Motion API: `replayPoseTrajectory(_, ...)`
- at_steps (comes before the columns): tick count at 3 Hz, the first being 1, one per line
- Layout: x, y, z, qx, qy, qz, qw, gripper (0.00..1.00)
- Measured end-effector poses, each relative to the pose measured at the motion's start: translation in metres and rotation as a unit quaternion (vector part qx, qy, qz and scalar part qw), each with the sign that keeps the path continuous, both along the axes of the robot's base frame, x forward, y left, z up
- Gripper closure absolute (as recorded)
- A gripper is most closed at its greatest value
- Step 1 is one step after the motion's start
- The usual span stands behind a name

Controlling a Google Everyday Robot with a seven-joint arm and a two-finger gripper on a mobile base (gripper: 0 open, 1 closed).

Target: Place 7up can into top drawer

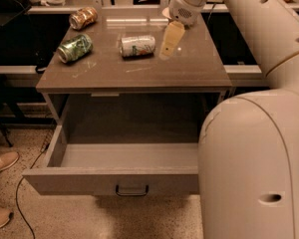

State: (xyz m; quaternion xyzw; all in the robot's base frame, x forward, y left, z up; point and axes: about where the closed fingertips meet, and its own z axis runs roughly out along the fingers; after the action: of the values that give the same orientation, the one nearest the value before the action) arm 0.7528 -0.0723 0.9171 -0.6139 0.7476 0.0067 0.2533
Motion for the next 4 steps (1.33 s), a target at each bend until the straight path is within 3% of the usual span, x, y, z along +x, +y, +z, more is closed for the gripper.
replayPoseTrajectory(2,0.03,0.044,-0.028,0.017,-0.007,0.035,0.9992,0.0)
replayPoseTrajectory(4,0.059,0.081,-0.051,0.051,0.005,0.035,0.9981,0.0)
